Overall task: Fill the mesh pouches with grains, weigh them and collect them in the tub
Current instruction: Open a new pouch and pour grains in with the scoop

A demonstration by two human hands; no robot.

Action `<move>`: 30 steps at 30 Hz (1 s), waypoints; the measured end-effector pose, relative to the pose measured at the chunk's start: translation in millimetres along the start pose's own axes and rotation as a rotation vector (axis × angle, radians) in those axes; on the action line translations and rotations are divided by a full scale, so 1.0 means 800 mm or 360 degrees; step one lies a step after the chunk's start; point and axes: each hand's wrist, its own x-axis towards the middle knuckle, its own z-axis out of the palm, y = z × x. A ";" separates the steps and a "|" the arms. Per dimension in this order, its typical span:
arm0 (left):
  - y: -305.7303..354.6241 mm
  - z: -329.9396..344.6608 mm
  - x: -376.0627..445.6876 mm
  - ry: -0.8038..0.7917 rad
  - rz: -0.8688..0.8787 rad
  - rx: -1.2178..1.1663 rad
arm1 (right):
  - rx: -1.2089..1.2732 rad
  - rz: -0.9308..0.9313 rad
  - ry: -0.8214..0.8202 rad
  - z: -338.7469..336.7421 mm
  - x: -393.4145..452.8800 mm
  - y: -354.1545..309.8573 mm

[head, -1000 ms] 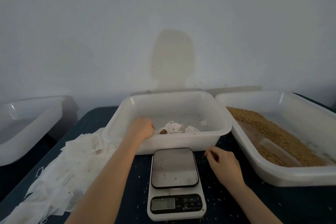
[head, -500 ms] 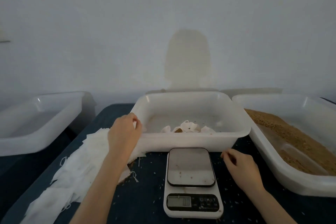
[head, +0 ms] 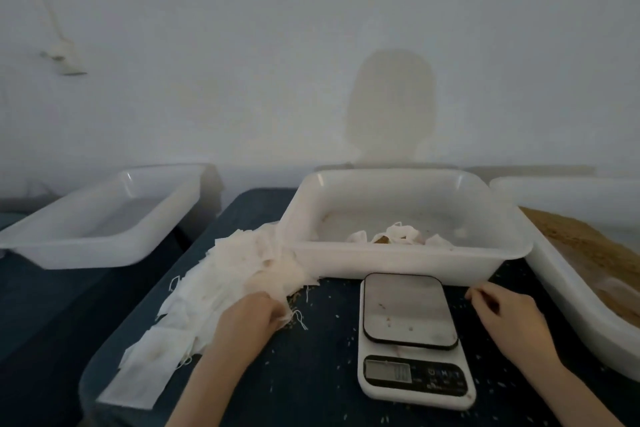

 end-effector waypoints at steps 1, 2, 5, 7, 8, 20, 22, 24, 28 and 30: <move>0.000 0.002 0.001 0.0033 -0.0006 0.0005 | -0.0007 0.0000 -0.0007 -0.001 -0.001 0.000; 0.001 0.003 0.002 0.0066 -0.0021 -0.0007 | -0.0017 0.0000 -0.0014 -0.001 -0.002 -0.001; 0.007 0.001 0.005 0.0187 -0.0103 -0.0038 | -0.0028 -0.0010 -0.0034 -0.001 -0.002 -0.001; 0.013 -0.007 0.006 0.0347 -0.0175 -0.0027 | -0.0030 -0.0026 -0.0035 -0.002 -0.003 -0.002; 0.017 -0.013 0.006 0.0444 -0.0212 -0.0060 | -0.0029 -0.0037 -0.0037 -0.002 -0.004 -0.002; 0.126 -0.030 0.017 0.0771 0.0018 -0.0666 | 0.0143 -0.0404 0.0039 -0.021 -0.020 -0.042; 0.150 -0.024 0.022 0.0773 0.0101 -0.0788 | 0.0264 -0.0525 -0.0011 -0.025 -0.023 -0.068; 0.175 -0.019 0.027 0.0799 0.0176 -0.0880 | 0.0344 -0.0553 -0.0180 -0.025 -0.024 -0.093; 0.214 -0.012 0.033 0.0752 0.0203 -0.1044 | 0.0602 -0.0400 -0.0346 -0.013 -0.021 -0.119; 0.223 -0.011 0.035 0.0744 0.0196 -0.1118 | 0.0578 -0.0336 -0.0270 -0.007 -0.017 -0.116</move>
